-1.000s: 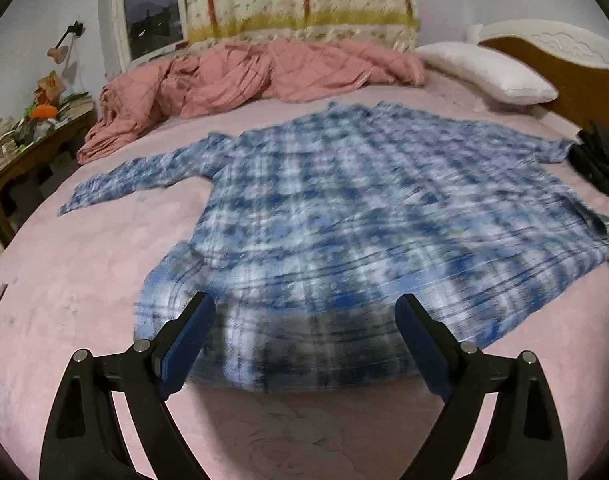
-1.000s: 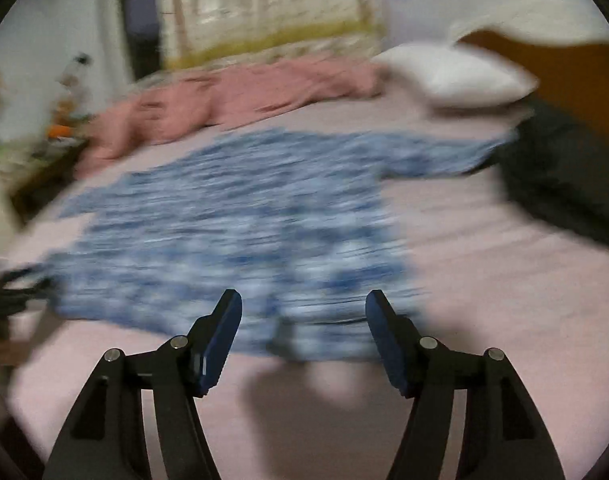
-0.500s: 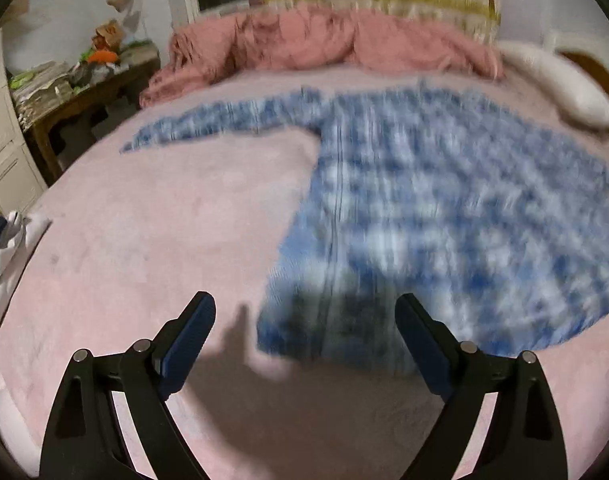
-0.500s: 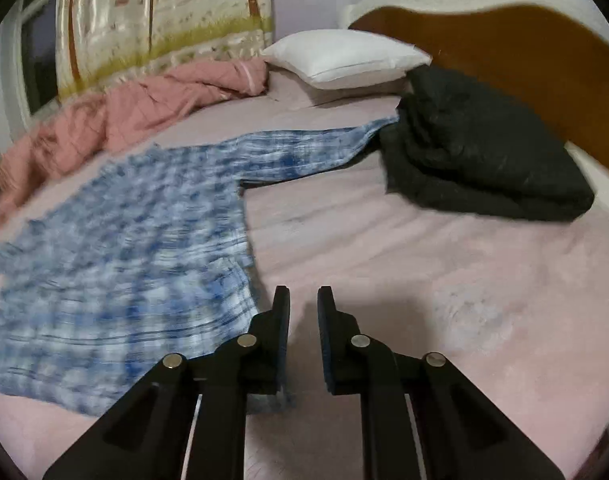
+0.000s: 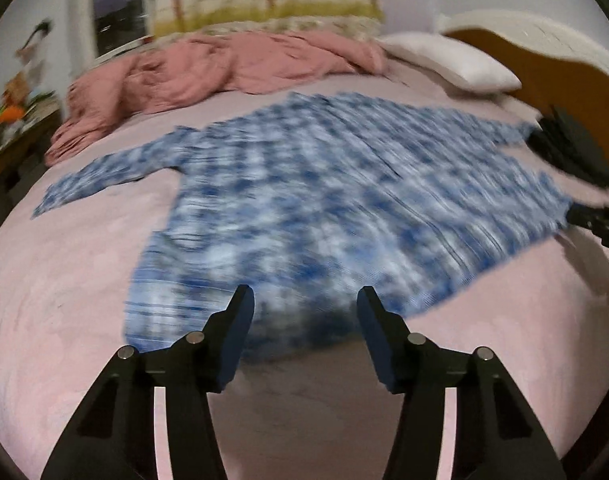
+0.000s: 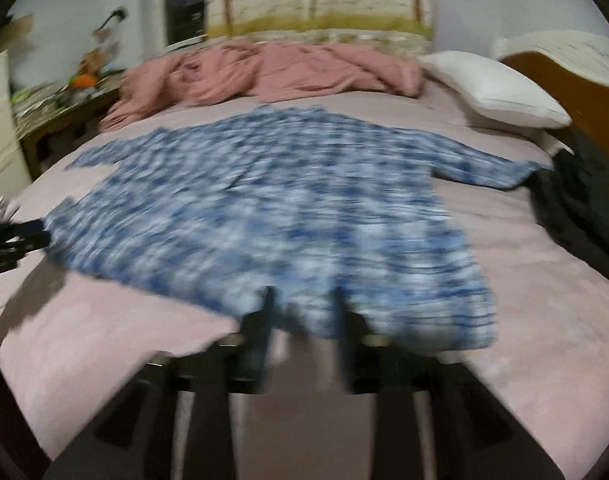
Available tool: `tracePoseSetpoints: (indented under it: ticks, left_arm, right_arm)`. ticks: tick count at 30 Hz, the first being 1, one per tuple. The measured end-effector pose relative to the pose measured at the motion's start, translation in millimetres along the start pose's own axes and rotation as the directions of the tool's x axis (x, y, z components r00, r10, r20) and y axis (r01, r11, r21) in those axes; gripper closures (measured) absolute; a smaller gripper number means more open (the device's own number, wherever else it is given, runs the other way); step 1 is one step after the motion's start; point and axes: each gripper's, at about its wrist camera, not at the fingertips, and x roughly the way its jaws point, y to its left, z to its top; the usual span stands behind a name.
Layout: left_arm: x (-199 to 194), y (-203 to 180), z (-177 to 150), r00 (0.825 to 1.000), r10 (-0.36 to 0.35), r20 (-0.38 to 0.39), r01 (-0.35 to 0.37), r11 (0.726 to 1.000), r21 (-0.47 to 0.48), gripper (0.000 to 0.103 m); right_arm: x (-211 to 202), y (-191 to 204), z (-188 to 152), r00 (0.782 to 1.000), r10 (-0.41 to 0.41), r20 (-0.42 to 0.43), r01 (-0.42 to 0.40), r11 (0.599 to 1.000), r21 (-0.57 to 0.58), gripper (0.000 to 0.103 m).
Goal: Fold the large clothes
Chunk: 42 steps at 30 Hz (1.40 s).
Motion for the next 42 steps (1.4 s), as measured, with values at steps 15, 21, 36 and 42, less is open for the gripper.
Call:
tracePoseSetpoints:
  ticks: [15,21,36,42]
  left_arm:
    - [43,-24,-9,0.981,0.153,-0.116,-0.153,0.988,0.013,0.003]
    - [48,26,-4,0.961,0.226,-0.158,-0.253,0.951,-0.180,0.041]
    - [-11,42,-11,0.977,0.204,-0.057,-0.212,0.941,-0.264,0.101]
    - [-40,40,-35,0.973,0.222,-0.057,-0.229,0.930,-0.287,0.101]
  right_arm:
    - [44,27,-7,0.961,-0.256,-0.106,0.231,0.952,-0.203,0.010]
    - [51,-12,3,0.942,-0.301,-0.148,0.296,0.954,-0.055,0.008]
    - [-12,-38,-6,0.960,-0.277,-0.034,0.279,0.957,0.082,0.101]
    - [-34,-30,-33,0.963,-0.264,-0.059,0.268,0.961,0.063,0.101]
